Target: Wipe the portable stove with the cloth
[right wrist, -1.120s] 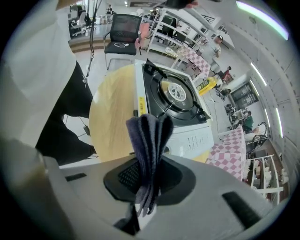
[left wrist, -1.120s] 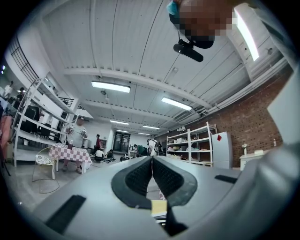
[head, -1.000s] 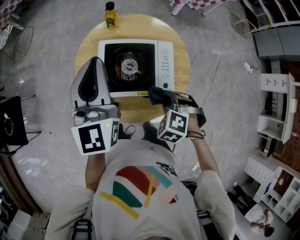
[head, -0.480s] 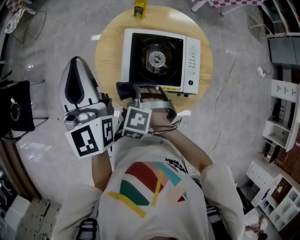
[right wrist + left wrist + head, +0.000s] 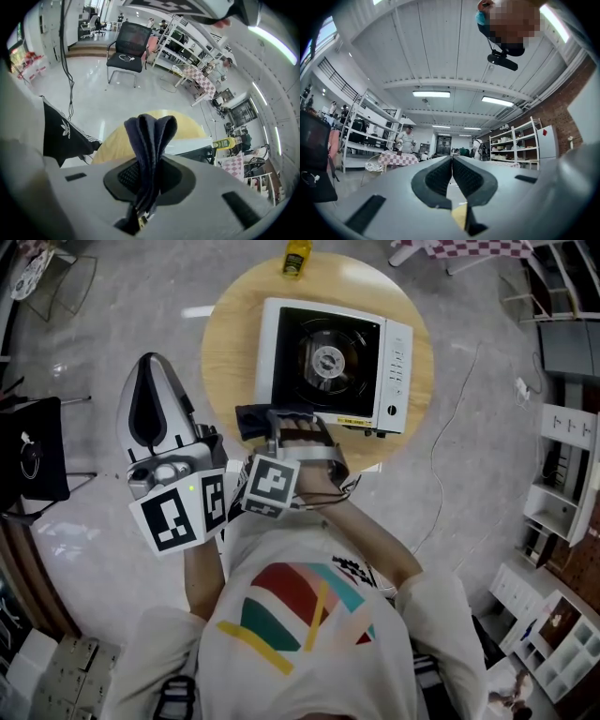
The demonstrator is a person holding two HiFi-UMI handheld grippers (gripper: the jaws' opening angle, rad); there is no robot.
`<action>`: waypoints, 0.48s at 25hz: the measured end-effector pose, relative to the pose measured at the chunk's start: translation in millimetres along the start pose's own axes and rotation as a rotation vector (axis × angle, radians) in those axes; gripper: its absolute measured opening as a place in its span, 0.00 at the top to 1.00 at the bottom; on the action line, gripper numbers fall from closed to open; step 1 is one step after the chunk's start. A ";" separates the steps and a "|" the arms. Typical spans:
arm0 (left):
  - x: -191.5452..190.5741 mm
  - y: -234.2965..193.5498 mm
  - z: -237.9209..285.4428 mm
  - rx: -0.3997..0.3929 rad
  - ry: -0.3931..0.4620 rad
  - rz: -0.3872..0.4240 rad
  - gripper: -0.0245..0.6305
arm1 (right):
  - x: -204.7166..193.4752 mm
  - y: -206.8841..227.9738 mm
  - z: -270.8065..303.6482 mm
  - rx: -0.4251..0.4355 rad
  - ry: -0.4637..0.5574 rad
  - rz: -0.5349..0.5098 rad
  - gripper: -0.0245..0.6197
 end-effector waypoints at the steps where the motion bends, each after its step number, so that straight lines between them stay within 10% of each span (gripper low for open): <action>1: 0.3 3.9 1.3 -0.010 0.001 -0.001 0.95 | -2.5 -0.7 -0.7 0.004 0.002 0.002 0.91; 12: -18.0 63.1 6.9 -0.085 -0.018 -0.036 0.95 | -79.3 -16.9 -16.0 0.026 -0.057 0.071 0.91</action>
Point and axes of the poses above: the fingertips, and each gripper's own axes: z forward along the fingers, y to its right, x out of its top, the point moved 5 cm from there along -z, backward along the fingers, and after that the axes turned 11 degrees about -z, right-handed, at the moved point
